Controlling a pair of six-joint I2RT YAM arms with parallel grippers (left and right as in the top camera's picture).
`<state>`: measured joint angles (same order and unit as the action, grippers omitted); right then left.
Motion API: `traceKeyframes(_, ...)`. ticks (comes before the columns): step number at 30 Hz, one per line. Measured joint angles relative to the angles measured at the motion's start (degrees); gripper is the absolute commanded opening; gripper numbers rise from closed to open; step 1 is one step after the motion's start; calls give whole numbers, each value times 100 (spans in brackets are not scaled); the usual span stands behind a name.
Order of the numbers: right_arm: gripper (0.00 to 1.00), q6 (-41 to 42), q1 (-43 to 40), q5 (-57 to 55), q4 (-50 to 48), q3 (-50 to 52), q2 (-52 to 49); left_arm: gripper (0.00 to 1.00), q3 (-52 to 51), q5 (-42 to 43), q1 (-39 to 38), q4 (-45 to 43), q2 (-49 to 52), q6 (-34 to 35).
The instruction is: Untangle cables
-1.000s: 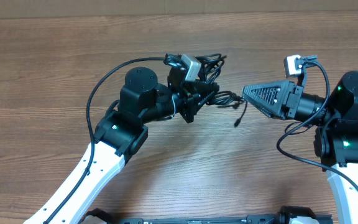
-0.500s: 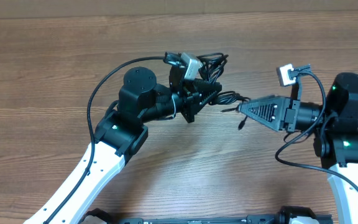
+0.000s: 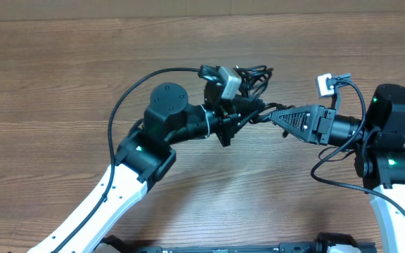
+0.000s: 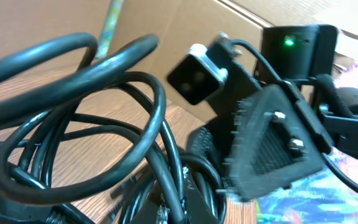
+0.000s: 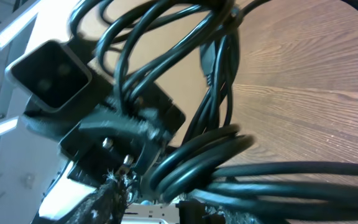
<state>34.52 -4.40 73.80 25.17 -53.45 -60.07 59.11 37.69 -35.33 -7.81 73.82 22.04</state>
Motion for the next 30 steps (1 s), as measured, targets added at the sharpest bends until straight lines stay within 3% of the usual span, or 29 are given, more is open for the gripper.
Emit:
traceKeyframes(2,36,2,0,-107,76,0,0,4,0,-9,-79,-50,0,-70)
traceKeyframes(5,18,22,-2,-291,254,-2,2,4,0,-24,-136,-76,0,-129)
traceKeyframes(9,5,59,-2,-527,518,-2,2,4,0,-42,-133,-81,0,-149)
traceKeyframes(20,4,-26,0,-1392,1353,-22,13,4,-39,68,-133,-420,4,-120)
traceKeyframes(30,4,-87,22,-2614,2031,-76,57,4,-50,1049,415,-815,15,358)
